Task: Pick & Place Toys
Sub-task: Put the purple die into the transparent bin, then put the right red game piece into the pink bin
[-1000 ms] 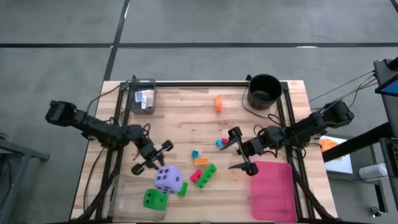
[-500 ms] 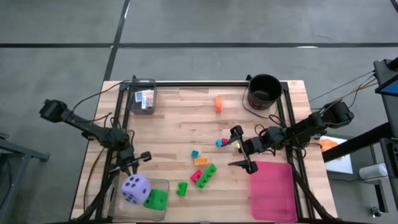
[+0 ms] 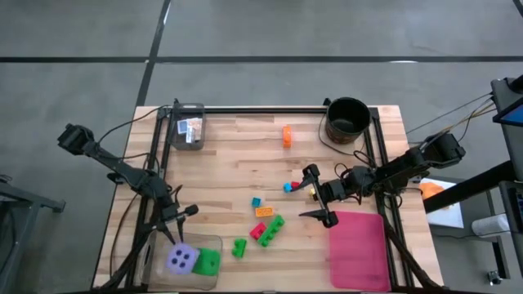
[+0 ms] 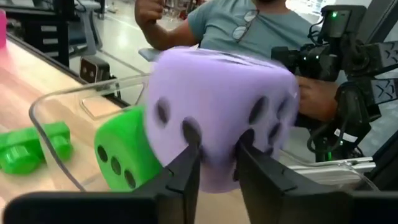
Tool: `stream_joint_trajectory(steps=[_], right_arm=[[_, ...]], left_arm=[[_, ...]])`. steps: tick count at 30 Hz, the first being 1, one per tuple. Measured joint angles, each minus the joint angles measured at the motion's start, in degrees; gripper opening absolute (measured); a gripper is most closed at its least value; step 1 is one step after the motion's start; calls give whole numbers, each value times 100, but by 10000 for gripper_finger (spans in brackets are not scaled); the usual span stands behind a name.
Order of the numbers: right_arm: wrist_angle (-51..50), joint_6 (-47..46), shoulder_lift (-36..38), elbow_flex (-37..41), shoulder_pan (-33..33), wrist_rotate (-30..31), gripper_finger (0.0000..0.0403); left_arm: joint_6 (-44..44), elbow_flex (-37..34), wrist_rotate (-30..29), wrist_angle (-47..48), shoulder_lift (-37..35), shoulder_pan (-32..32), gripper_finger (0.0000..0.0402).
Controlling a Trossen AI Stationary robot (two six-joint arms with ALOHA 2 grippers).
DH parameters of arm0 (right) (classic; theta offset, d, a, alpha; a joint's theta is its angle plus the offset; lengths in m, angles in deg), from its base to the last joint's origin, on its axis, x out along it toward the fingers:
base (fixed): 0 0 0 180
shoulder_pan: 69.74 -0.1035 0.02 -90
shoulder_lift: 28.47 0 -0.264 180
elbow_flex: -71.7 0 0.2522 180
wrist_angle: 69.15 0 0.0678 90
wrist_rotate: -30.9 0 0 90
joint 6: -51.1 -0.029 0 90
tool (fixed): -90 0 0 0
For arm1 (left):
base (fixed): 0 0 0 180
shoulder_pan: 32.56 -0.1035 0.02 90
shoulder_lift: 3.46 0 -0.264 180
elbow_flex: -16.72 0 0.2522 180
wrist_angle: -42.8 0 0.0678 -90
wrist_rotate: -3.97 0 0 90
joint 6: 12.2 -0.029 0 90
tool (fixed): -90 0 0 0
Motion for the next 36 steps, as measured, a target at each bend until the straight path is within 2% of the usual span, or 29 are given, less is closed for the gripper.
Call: stream_joint_trajectory(steps=[4,10,16,19,25,27,32,36], right_arm=[[0,2,0,0,0,-2,343],[-20,2,0,0,0,1,343],[-82,4,0,0,0,133,343],[-89,31,0,0,0,224,343],[-90,242,0,0,-2,462,343],[-86,262,-22,3,-2,468,343],[-129,286,-31,211,8,697,343],[-52,245,-28,448,11,1001,343]], left_arm=[[83,-1,-81,46,0,0,136],[81,-2,-369,54,0,0,155],[-215,202,-1230,66,0,-2,157],[-579,467,-1897,53,0,-2,157],[-993,863,-4306,39,2,-32,157],[-1101,883,-4648,9,1,-108,157],[-1108,883,-4637,-131,115,-567,157],[-1103,883,-4156,-436,446,-1060,158]])
